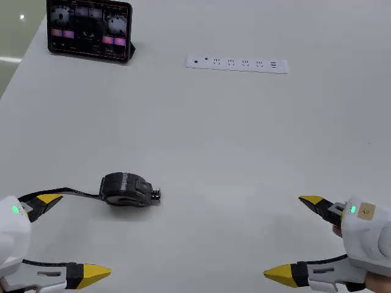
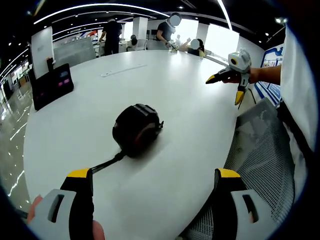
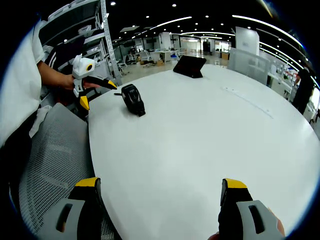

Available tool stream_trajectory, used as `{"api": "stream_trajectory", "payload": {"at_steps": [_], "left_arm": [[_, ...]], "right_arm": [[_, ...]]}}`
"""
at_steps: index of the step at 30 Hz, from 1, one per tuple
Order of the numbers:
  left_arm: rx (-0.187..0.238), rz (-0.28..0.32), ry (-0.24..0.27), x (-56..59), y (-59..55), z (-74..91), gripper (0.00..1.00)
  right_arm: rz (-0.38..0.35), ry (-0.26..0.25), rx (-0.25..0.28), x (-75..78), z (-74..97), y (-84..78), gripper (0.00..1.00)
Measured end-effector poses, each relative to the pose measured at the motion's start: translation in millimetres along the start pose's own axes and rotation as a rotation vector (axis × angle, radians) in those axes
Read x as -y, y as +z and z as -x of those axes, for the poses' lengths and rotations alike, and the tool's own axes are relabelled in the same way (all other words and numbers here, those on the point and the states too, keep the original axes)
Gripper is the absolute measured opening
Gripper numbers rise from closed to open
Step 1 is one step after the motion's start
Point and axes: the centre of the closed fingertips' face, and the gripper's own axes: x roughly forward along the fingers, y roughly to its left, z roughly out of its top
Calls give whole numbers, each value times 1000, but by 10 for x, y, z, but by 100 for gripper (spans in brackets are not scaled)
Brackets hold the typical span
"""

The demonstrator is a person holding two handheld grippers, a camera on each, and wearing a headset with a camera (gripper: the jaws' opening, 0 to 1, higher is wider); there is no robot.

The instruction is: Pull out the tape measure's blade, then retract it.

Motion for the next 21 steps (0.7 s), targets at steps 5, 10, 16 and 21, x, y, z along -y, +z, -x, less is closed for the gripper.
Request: {"api": "stream_trajectory", "payload": {"at_steps": [5, 10, 16, 21], "left_arm": [[-4, -8, -8, 12, -26, 9, 99], [-5, -12, -9, 1, -25, 33, 99], [-13, -21, -18, 22, -27, 31, 99], [-15, -38, -20, 45, -31, 25, 99]], "right_arm": [[5, 0, -14, -10, 8, -46, 99], [11, -1, -16, -14, 28, -68, 99], [9, -3, -18, -15, 49, -80, 99], [4, -6, -18, -11, 54, -80, 99]]}}
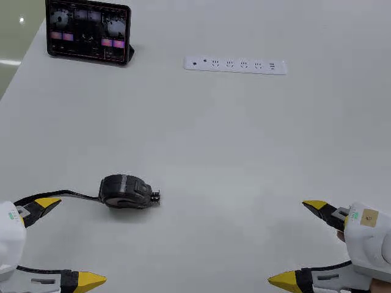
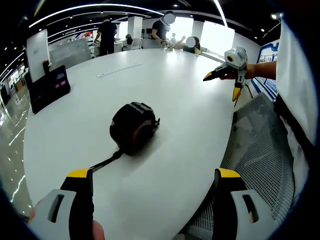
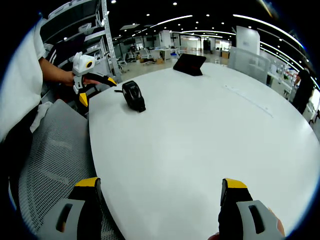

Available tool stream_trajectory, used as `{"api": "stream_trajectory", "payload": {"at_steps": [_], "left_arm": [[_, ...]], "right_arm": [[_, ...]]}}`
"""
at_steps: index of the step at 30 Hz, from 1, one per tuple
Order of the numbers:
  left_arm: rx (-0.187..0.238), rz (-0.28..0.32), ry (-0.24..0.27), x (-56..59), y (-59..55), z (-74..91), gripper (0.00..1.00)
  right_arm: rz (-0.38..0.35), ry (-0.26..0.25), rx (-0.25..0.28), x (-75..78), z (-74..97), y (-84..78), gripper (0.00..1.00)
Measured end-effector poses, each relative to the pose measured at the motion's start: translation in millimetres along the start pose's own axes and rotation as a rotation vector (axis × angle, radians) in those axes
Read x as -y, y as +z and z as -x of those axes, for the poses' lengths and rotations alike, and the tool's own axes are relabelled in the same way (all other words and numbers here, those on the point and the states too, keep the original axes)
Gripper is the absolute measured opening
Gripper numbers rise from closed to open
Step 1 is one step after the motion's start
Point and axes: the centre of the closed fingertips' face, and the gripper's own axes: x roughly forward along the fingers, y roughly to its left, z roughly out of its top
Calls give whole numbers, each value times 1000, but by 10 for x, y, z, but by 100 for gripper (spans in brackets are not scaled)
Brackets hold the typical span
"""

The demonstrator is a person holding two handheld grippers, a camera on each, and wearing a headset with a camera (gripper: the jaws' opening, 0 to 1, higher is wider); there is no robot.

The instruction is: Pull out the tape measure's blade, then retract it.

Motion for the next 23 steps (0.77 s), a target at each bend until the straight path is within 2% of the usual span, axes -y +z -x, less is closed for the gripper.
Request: {"api": "stream_trajectory", "payload": {"at_steps": [4, 5, 7, 11, 12, 14, 23], "left_arm": [[-2, 4, -11, 22, -7, 0, 99], [2, -23, 13, -19, 5, 8, 99], [2, 12, -15, 24, 5, 12, 99], [7, 1, 2, -14, 13, 18, 99], [5, 21, -8, -8, 7, 18, 99], [15, 16, 4, -30, 21, 21, 99], [10, 14, -10, 9, 9, 11, 99]], "right_arm": [[-1, -1, -1, 3, 0, -8, 99], [-2, 0, -2, -1, 2, -10, 99], [-2, 0, -2, -1, 4, -11, 99], [-3, 0, -4, 3, 3, -21, 99], [-5, 2, -3, 1, 2, -21, 99], [-5, 2, -3, 4, 0, -21, 99], [-7, 4, -6, -4, 2, -27, 99]]}}
